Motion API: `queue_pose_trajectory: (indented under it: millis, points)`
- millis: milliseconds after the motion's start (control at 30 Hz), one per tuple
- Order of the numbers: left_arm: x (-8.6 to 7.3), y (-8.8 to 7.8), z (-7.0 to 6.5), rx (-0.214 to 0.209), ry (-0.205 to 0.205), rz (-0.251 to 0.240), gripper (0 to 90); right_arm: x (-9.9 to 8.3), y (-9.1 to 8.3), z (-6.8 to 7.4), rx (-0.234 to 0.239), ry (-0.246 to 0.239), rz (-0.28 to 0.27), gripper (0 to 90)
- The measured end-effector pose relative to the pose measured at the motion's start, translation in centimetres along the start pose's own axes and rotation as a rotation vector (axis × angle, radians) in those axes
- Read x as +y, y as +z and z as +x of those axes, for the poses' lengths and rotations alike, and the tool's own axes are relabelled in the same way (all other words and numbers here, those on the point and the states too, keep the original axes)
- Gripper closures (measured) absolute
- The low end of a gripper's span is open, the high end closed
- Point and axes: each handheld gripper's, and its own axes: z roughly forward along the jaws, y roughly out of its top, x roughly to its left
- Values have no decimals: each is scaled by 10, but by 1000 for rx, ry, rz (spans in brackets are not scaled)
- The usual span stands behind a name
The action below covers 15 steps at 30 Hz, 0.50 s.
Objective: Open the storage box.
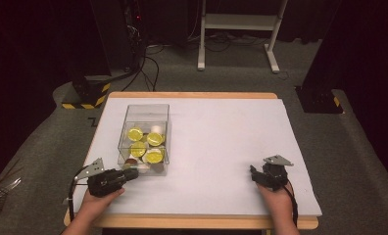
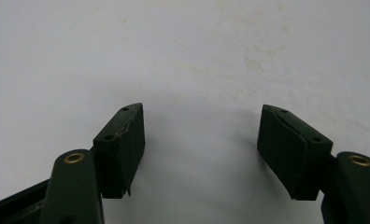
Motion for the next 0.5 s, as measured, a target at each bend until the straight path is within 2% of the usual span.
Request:
queue_pose_trajectory:
  millis: [500]
  points:
    - [0,-5,-6,-10,11,26,792,0,0,0,-1,0,0,322]
